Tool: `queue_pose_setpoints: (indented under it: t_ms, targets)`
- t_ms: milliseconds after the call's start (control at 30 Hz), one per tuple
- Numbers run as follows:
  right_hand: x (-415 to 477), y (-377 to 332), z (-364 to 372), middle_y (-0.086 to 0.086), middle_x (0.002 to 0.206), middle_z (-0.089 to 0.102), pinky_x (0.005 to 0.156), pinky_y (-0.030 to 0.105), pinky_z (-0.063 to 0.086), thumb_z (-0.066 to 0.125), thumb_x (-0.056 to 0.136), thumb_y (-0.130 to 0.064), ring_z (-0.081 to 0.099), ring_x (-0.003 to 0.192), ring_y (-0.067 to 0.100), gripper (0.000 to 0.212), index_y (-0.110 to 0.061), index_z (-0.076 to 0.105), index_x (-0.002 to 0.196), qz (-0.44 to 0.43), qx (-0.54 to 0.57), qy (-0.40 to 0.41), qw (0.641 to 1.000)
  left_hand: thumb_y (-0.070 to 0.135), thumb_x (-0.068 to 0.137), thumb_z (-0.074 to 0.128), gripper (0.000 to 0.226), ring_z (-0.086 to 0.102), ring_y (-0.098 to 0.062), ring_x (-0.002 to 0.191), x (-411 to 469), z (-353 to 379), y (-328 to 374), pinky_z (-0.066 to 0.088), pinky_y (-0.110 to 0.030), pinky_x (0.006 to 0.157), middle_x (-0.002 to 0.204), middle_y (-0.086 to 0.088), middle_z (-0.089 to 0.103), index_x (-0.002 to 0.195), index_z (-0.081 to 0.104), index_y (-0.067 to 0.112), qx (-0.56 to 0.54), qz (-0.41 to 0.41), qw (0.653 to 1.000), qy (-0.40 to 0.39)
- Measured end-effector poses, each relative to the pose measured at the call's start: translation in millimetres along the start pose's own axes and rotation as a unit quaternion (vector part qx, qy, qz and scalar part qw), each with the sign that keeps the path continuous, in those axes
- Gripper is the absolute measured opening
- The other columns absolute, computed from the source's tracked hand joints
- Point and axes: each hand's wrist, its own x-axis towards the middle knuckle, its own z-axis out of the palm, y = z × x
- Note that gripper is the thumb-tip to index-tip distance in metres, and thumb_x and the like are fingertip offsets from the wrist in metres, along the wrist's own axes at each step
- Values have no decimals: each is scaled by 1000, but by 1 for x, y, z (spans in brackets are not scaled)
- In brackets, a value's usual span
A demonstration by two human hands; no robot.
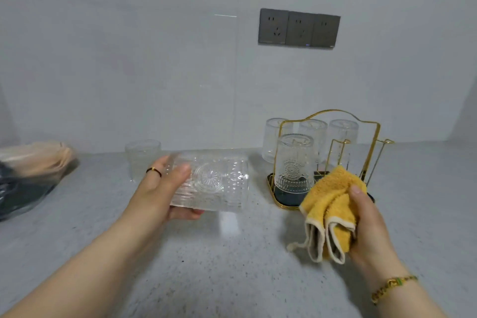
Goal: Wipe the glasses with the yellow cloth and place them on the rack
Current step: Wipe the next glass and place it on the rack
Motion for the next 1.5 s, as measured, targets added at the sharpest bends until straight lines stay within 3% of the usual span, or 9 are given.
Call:
queue_pose_setpoints:
  t_ms: [67, 267, 500, 633, 767, 1067, 1233, 1367, 1500]
  targets:
    - [5, -3, -20, 2, 69, 71, 61, 34, 44, 44, 90, -30, 68, 62, 16, 28, -11, 53, 108, 10, 11, 27, 1000, 28, 86, 57, 36, 65, -9, 47, 16, 27, 11, 56, -27, 44, 91, -1, 60, 117, 45, 16, 15, 20, 1000, -2]
    - [17, -3, -34, 19, 108, 58, 83, 46, 48, 48, 86, -30, 57, 98, 35, 31, -8, 54, 107, -1, 20, 40, 999, 38, 85, 57, 46, 62, -15, 42, 63, 118, 47, 56, -27, 50, 123, -9, 52, 119, 37, 16, 121, 56, 990, -46]
    - [27, -7, -49, 13, 98, 61, 86, 47, 47, 50, 85, -32, 59, 91, 29, 17, -19, 59, 89, -27, 87, 74, 993, 46, 82, 61, 54, 59, -18, 52, 93, 219, 71, 53, -28, 54, 109, -1, 41, 118, 32, 17, 351, 114, 916, -158]
    - [28, -13, -53, 15, 108, 63, 92, 48, 45, 66, 56, -42, 60, 95, 29, 48, -17, 61, 97, -18, 149, 83, 985, 49, 79, 63, 60, 62, -21, 59, 106, 251, 62, 56, -30, 58, 102, -3, 46, 120, 36, 15, 484, 126, 839, -215]
    - [31, -11, -53, 12, 104, 67, 90, 47, 46, 82, 14, -53, 62, 97, 28, 97, -17, 64, 102, -10, 186, 67, 980, 47, 78, 65, 71, 60, -19, 58, 115, 266, 51, 55, -31, 60, 88, 1, 44, 131, 35, 10, 536, 109, 802, -241]
    - [28, -13, -50, 11, 100, 69, 89, 48, 47, 81, 9, -57, 64, 96, 28, 106, -16, 63, 105, -16, 205, 31, 978, 43, 78, 67, 74, 62, -25, 68, 125, 274, 25, 54, -33, 64, 111, -3, 43, 137, 35, 11, 622, 64, 718, -305]
    - [28, -13, -51, 10, 103, 69, 89, 46, 48, 81, 7, -57, 65, 97, 27, 114, -16, 60, 112, -6, 209, 15, 978, 48, 80, 62, 73, 62, -22, 70, 124, 273, 22, 51, -27, 60, 113, -3, 45, 138, 34, 13, 631, 59, 707, -314]
    - [27, -14, -50, 7, 95, 72, 78, 40, 52, 82, 8, -56, 68, 87, 22, 110, -16, 61, 108, -9, 216, -1, 976, 55, 83, 53, 80, 59, -26, 104, 120, 271, 21, 51, -33, 78, 138, -8, 43, 144, 24, 13, 671, 84, 667, -314]
    - [27, -12, -47, 9, 94, 71, 78, 42, 55, 82, 9, -55, 68, 85, 23, 113, -13, 59, 111, -2, 206, -4, 979, 59, 88, 40, 71, 31, -23, 135, 102, 259, 27, 34, -38, 106, 151, -5, 27, 143, 31, 15, 709, 241, 615, -249]
